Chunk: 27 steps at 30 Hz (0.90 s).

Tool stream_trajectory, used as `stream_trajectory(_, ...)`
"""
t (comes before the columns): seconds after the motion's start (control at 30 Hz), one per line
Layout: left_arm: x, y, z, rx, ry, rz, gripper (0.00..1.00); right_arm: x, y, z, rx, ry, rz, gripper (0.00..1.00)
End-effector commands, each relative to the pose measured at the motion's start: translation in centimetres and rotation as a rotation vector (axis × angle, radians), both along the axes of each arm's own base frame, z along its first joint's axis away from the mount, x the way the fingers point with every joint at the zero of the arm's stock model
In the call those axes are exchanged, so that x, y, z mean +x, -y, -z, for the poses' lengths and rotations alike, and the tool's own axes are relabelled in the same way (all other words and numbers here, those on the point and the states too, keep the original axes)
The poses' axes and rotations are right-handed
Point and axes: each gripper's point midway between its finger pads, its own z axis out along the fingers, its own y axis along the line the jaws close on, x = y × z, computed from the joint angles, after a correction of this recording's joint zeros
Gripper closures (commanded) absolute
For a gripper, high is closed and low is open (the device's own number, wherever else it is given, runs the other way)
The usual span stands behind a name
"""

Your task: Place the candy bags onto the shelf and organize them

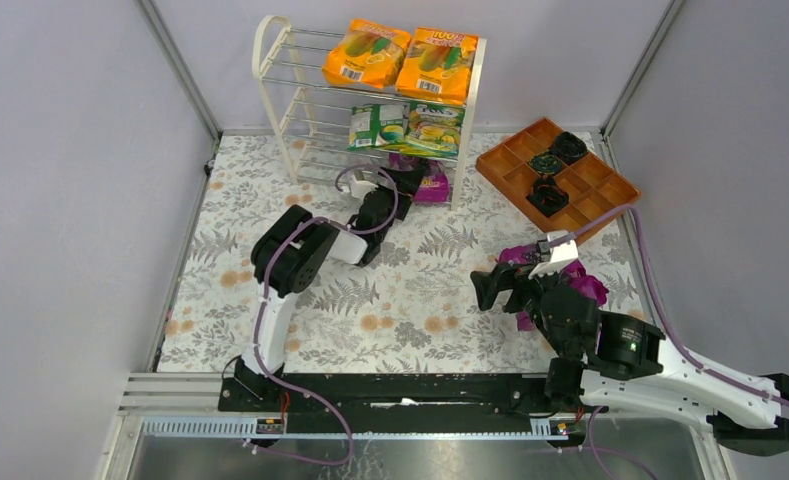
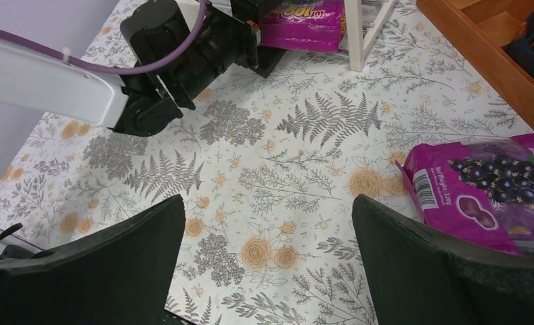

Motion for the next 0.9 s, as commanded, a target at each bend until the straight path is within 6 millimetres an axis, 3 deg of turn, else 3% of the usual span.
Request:
stream_trajectory(0.0,-1.7,-0.4,1.1,0.021,-0.204,0.083,0.01,0.2,0.5,-0.5,0.047,0.014,0.030,0.00)
stream_trajectory(0.07,-2.4,-1.1,2.1,0.022,-0.281,0.089,0.01,0.2,0.5,-0.5,0.053,0.016,0.032,0.00)
stream_trajectory(0.3,-3.2,-2.2,1.5,0.023,-0.289,0.112,0.03,0.3,0.1,-0.2,0.037,0.012,0.026,0.00)
stream_trajectory(0.37,-3.3,-2.0,1.2,-0.012,-0.254,0.140,0.11,0.4,-0.2,-0.2,0.035,0.010,0.021,0.00)
stream_trajectory(0.53,-2.5,-3.2,0.6,-0.046,-0.184,0.120,0.41,0.4,-0.4,0.0,0.029,0.006,0.016,0.00)
stream_trajectory(0.63,-1.3,-3.4,0.2,-0.018,-0.148,0.121,0.49,0.4,-0.4,0.1,0.028,0.006,0.016,0.00)
stream_trajectory(0.77,-0.2,-1.5,-0.6,-0.055,-0.097,0.223,0.65,0.5,-0.5,0.2,0.021,0.006,0.020,0.00)
stream_trajectory(0.87,0.5,-0.5,-0.9,-0.028,-0.061,0.263,0.70,0.6,-0.7,0.1,0.013,0.008,0.020,0.00)
